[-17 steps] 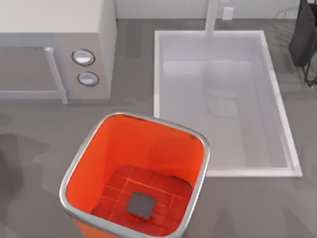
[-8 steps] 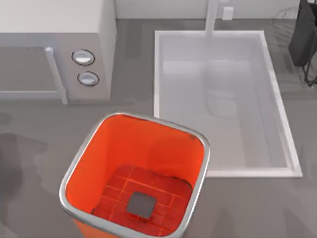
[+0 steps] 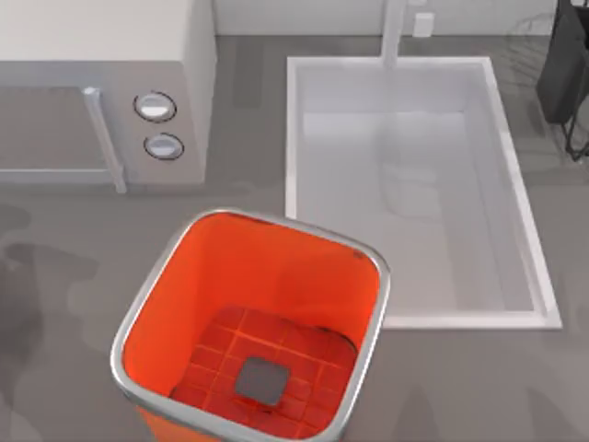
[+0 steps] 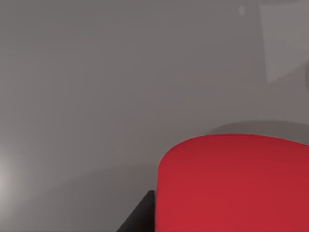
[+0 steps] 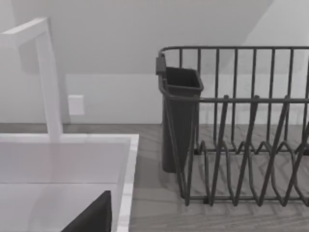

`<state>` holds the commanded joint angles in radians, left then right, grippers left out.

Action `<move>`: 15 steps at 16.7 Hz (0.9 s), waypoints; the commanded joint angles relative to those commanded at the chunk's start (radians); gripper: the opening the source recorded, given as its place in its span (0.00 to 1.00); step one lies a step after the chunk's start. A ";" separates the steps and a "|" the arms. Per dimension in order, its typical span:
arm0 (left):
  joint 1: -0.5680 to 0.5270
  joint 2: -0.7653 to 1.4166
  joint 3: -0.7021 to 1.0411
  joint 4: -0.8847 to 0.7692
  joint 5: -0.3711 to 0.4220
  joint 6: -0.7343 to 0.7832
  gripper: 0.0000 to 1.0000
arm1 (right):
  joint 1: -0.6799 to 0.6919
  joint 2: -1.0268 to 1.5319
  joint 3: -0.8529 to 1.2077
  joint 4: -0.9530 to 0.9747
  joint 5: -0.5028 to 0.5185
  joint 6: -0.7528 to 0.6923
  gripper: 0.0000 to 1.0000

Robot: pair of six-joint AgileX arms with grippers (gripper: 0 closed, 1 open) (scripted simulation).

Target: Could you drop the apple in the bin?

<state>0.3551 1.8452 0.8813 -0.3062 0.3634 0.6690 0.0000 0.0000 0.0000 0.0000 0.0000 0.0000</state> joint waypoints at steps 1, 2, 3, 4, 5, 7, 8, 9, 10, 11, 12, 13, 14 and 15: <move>0.000 0.000 0.000 0.000 0.000 0.000 0.00 | 0.000 0.000 0.000 0.000 0.000 0.000 1.00; 0.000 0.000 0.000 0.000 0.000 0.000 0.00 | 0.000 0.000 0.000 0.000 0.000 0.000 1.00; 0.000 0.000 0.000 0.000 0.000 0.000 0.00 | 0.000 0.000 0.000 0.000 0.000 0.000 1.00; 0.000 0.000 0.000 0.000 0.000 0.000 0.00 | 0.000 0.000 0.000 0.000 0.000 0.000 1.00; 0.000 0.000 0.000 0.000 0.000 0.000 0.00 | 0.000 0.000 0.000 0.000 0.000 0.000 1.00; 0.000 0.000 0.000 0.000 0.000 0.000 0.00 | 0.000 0.000 0.000 0.000 0.000 0.000 1.00; 0.019 -0.020 0.007 -0.005 -0.029 0.013 0.00 | 0.000 0.000 0.000 0.000 0.000 0.000 1.00; 0.021 -0.021 0.008 -0.007 -0.029 0.012 0.00 | 0.000 0.000 0.000 0.000 0.000 0.000 1.00; 0.032 -0.029 0.012 -0.019 -0.026 0.008 0.00 | 0.000 0.000 0.000 0.000 0.000 0.000 1.00; 0.050 -0.042 0.023 -0.038 -0.021 0.001 0.00 | 0.000 0.000 0.000 0.000 0.000 0.000 1.00; 0.070 -0.061 0.044 -0.066 -0.014 -0.006 0.00 | 0.000 0.000 0.000 0.000 0.000 0.000 1.00; 0.088 -0.083 0.072 -0.102 -0.003 -0.013 0.00 | 0.000 0.000 0.000 0.000 0.000 0.000 1.00; 0.099 -0.108 0.107 -0.147 0.010 -0.020 0.00 | 0.000 0.000 0.000 0.000 0.000 0.000 1.00; 0.106 -0.134 0.145 -0.198 0.022 -0.026 0.00 | 0.000 0.000 0.000 0.000 0.000 0.000 1.00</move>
<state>0.4608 1.7110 1.0263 -0.5046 0.3858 0.6434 0.0000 0.0000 0.0000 0.0000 0.0000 0.0000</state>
